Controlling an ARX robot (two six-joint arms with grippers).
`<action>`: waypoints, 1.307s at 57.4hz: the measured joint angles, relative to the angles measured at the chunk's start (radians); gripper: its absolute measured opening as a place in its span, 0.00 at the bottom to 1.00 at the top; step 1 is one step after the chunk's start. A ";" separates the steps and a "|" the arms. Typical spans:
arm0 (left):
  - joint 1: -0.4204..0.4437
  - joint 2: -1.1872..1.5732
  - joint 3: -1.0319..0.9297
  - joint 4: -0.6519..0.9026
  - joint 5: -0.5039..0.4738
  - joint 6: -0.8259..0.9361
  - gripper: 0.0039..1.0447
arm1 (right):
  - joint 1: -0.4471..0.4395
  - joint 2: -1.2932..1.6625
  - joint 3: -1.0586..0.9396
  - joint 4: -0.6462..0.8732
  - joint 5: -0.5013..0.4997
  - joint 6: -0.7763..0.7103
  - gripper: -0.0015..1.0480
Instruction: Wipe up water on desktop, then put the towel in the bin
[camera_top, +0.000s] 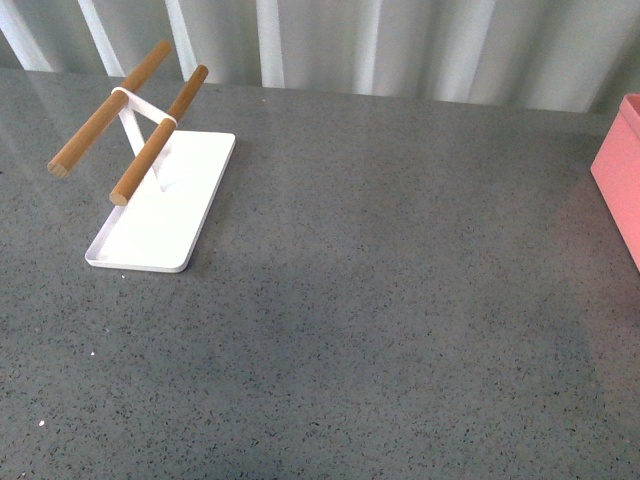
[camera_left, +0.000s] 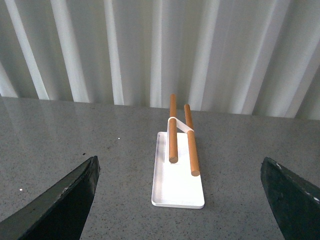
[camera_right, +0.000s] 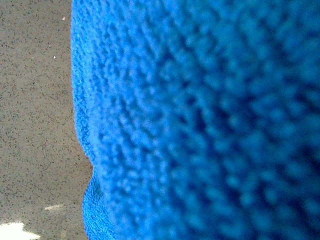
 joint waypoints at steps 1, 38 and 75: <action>0.000 0.000 0.000 0.000 0.000 0.000 0.94 | -0.002 0.000 0.000 0.000 -0.004 0.003 0.04; 0.000 0.000 0.000 0.000 0.000 0.000 0.94 | -0.010 0.000 0.000 0.027 -0.015 -0.025 0.40; 0.000 0.000 0.000 0.000 0.000 0.000 0.94 | -0.010 0.000 0.000 0.027 -0.015 -0.028 0.93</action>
